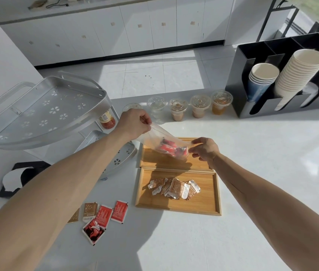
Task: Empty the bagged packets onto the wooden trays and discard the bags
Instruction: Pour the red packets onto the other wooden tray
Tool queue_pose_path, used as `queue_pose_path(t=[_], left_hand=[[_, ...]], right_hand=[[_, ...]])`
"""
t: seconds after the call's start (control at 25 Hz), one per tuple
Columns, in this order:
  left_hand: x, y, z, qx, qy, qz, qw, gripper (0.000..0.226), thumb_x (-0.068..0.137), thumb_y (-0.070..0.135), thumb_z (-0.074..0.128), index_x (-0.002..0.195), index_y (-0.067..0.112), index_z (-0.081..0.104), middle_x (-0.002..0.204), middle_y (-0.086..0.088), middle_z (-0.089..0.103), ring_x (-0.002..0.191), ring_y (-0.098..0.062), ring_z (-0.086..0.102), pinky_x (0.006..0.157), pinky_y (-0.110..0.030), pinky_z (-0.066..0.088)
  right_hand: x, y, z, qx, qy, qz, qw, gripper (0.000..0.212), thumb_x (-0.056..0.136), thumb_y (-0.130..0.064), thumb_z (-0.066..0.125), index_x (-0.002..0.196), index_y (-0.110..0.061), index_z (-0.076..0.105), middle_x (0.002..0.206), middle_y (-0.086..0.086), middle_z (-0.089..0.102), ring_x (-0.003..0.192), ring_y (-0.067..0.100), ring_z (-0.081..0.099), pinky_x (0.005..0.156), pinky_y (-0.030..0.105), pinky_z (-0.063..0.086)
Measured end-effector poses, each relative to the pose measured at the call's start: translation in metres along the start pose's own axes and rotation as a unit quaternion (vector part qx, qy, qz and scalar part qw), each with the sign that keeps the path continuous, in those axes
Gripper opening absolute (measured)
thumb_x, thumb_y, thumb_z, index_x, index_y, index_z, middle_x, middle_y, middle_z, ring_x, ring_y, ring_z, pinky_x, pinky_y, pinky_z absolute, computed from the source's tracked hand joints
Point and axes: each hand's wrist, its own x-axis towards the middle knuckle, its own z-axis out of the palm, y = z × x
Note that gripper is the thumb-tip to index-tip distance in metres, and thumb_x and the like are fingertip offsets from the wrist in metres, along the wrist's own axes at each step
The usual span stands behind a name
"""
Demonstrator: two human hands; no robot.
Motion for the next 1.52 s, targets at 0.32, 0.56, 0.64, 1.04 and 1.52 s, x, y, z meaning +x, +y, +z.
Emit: queue_pose_path(t=[0.32, 0.56, 0.64, 1.04, 1.52], left_hand=[[0.006, 0.02, -0.015, -0.022, 0.016, 0.028, 0.999, 0.014, 0.075, 0.003, 0.071, 0.084, 0.012, 0.074, 0.066, 0.009, 0.062, 0.063, -0.01, 0.058, 0.065, -0.018, 0.047], [0.007, 0.023, -0.026, -0.018, 0.032, 0.031, 0.999, 0.016, 0.074, 0.003, 0.07, 0.085, 0.013, 0.075, 0.065, 0.01, 0.061, 0.061, -0.009, 0.057, 0.065, -0.02, 0.046], [0.008, 0.024, -0.027, -0.015, 0.034, 0.031, 0.999, 0.016, 0.074, 0.003, 0.07, 0.086, 0.014, 0.075, 0.066, 0.01, 0.061, 0.064, -0.009, 0.058, 0.066, -0.021, 0.047], [0.001, 0.019, -0.031, -0.04, 0.065, 0.031, 0.997, 0.011, 0.079, 0.007, 0.07, 0.083, 0.016, 0.072, 0.066, 0.011, 0.06, 0.066, -0.011, 0.057, 0.065, -0.019, 0.047], [-0.109, -0.026, -0.042, -0.241, 0.108, -0.042, 0.964, 0.013, 0.091, 0.021, 0.067, 0.099, 0.011, 0.07, 0.072, 0.01, 0.056, 0.065, -0.005, 0.05, 0.066, -0.026, 0.046]], right_hand=[[-0.006, -0.01, 0.015, 0.067, -0.045, 0.007, 0.997, 0.036, 0.081, -0.003, 0.076, 0.115, -0.005, 0.063, 0.091, 0.011, 0.07, 0.061, 0.015, 0.062, 0.05, 0.023, 0.039], [-0.007, -0.017, 0.023, 0.082, -0.053, -0.004, 0.995, 0.035, 0.082, 0.0, 0.074, 0.114, -0.008, 0.063, 0.077, 0.004, 0.067, 0.057, 0.013, 0.06, 0.052, 0.023, 0.045], [-0.007, -0.018, 0.021, 0.081, -0.051, -0.009, 0.995, 0.036, 0.082, 0.0, 0.074, 0.115, -0.008, 0.063, 0.081, 0.006, 0.067, 0.059, 0.013, 0.061, 0.049, 0.021, 0.047], [-0.02, -0.02, 0.002, 0.108, -0.041, -0.057, 0.992, 0.043, 0.083, -0.001, 0.073, 0.123, -0.015, 0.064, 0.094, 0.008, 0.072, 0.065, 0.013, 0.064, 0.053, 0.022, 0.047], [-0.113, -0.035, -0.025, 0.099, -0.023, -0.175, 0.979, 0.027, 0.09, -0.023, 0.067, 0.11, -0.005, 0.065, 0.106, 0.006, 0.071, 0.094, 0.019, 0.064, 0.079, 0.035, 0.049]])
